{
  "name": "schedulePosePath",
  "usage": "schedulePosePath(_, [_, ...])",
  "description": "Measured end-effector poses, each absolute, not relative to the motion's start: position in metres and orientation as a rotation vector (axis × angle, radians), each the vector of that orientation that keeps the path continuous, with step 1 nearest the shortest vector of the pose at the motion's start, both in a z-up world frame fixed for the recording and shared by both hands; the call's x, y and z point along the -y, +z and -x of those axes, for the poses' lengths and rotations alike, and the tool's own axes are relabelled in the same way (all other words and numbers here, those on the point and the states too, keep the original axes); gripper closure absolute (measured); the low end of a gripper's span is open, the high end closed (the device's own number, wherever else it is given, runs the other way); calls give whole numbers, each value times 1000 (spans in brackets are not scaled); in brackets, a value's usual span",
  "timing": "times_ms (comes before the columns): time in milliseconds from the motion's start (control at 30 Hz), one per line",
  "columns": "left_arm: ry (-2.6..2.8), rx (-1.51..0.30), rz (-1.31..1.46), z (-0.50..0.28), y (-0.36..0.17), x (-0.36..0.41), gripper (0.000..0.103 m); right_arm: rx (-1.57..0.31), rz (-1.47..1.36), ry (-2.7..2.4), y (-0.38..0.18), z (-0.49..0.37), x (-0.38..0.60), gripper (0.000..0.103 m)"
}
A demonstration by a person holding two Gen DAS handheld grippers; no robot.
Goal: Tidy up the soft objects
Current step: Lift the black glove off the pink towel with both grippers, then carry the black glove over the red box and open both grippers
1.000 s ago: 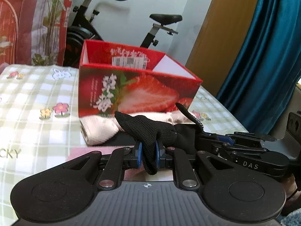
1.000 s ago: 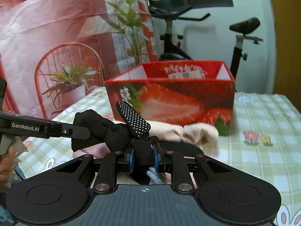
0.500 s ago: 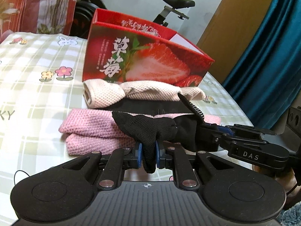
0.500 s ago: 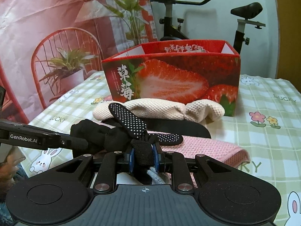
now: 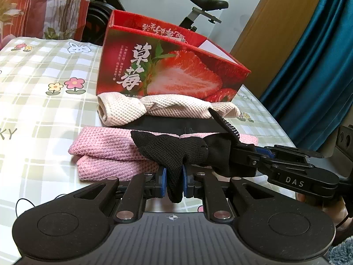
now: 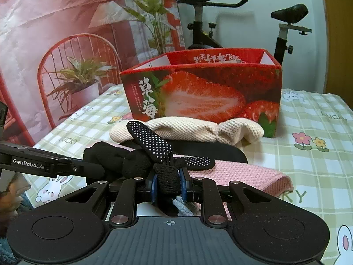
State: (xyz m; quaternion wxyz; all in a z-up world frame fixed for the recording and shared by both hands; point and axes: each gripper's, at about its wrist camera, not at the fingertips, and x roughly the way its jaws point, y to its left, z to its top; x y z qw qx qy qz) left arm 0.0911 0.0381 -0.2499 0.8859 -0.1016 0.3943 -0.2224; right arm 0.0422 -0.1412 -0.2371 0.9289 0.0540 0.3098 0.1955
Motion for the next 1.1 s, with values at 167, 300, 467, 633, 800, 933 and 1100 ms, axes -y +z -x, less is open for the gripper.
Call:
schedulePosePath(167, [-465, -793, 213, -92, -241, -39, 88, -605, -127, 408, -230, -41, 145, 84])
schedulePosePath(300, [-478, -754, 195, -94, -225, -38, 88, -560, -134, 410, -217, -43, 149, 84])
schedulePosePath(467, [-496, -681, 174, -102, -198, -33, 88, -493, -150, 410, -195, -53, 157, 84])
schedulePosePath(633, [-497, -602, 179, -118, -169, -29, 88, -421, -162, 407, -169, -69, 163, 84])
schedulePosePath(800, [-496, -553, 189, -140, -149, -23, 88, -370, -169, 411, -143, -96, 174, 84])
schedulePosePath(933, [-487, -522, 173, -162, -137, -16, 88, -349, -140, 412, -124, -121, 177, 84])
schedulePosePath(1100, [-454, -525, 180, -198, -129, -12, 87, -357, -91, 410, -112, -162, 175, 84])
